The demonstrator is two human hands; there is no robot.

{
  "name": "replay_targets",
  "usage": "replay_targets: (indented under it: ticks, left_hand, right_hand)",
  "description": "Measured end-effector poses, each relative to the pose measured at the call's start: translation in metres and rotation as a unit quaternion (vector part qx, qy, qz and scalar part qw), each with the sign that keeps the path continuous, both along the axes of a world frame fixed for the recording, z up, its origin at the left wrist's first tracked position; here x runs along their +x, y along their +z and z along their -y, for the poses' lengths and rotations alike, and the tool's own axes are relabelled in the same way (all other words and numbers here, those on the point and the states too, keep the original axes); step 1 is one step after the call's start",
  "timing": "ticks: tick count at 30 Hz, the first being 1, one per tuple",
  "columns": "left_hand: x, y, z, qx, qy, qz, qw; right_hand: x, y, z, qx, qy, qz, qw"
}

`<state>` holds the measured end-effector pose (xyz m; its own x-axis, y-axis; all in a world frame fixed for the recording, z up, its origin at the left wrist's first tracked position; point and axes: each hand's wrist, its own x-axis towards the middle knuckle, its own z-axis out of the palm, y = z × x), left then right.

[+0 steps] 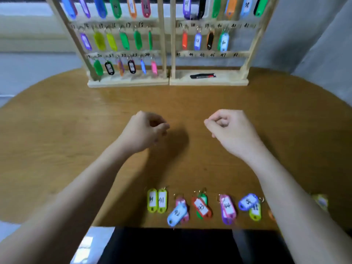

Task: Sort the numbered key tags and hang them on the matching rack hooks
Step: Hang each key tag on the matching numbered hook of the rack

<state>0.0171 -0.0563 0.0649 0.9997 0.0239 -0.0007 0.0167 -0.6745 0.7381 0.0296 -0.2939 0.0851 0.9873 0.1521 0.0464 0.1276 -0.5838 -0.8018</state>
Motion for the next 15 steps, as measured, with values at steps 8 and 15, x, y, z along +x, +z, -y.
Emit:
replay_targets:
  ticks: [8,15]
  left_hand:
    - [-0.107,-0.034,-0.033,-0.015,0.011,-0.027,0.999]
    - [-0.13,-0.05,-0.033,0.009,-0.041,0.03,0.999]
  right_hand:
    - [-0.098,-0.036,-0.037,-0.091,0.057,-0.042,0.993]
    - [-0.119,-0.036,-0.068,-0.261,0.092,-0.041,0.96]
